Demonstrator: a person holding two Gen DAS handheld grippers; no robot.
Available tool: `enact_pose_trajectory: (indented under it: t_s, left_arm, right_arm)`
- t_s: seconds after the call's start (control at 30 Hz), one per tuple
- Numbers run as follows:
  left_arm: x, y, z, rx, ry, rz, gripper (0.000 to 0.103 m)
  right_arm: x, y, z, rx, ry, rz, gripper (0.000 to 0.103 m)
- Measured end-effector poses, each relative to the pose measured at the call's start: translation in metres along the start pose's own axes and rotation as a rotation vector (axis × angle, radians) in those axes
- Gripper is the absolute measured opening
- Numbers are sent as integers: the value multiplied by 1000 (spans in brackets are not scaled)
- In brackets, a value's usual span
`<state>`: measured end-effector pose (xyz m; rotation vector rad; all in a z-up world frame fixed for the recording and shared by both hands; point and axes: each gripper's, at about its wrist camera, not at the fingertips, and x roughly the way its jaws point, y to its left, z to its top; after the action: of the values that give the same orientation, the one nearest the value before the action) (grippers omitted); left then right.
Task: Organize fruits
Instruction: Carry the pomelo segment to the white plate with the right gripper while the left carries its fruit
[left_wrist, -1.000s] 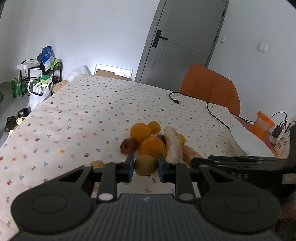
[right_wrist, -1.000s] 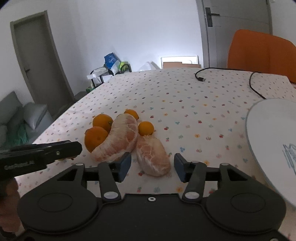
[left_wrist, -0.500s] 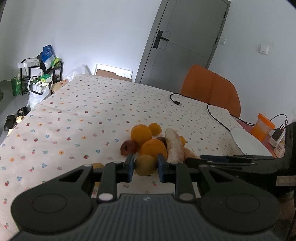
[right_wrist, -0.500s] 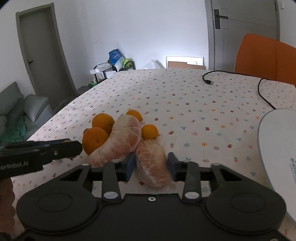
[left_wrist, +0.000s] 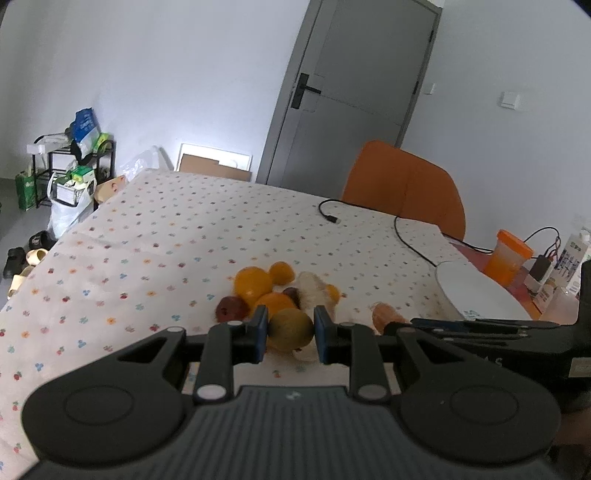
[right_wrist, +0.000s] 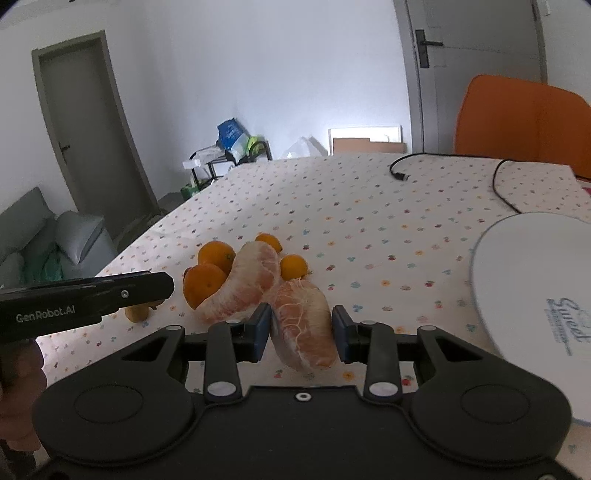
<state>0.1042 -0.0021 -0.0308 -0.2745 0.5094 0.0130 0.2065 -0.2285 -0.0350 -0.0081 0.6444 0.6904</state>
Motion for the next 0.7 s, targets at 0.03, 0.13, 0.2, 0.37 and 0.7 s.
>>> enact_pose_trajectory:
  t_s: [0.03, 0.13, 0.2, 0.37, 0.7]
  left_arm:
    - [0, -2, 0, 4, -1, -3, 24]
    - [-2, -10, 1, 14, -4, -11, 24]
    - [-2, -14, 1, 22, -5, -15, 24]
    - [-1, -25, 4, 41, -6, -31, 24]
    - [16, -62, 12, 97, -8, -85, 24]
  right_arm:
    - [-3, -2, 0, 4, -6, -3, 34]
    - [-12, -7, 1, 14, -26, -11, 34]
    - [-17, -9, 1, 19, -37, -16, 34]
    - [-28, -19, 4, 31, -67, -40, 34]
    - [-56, -47, 5, 56, -113, -94, 34]
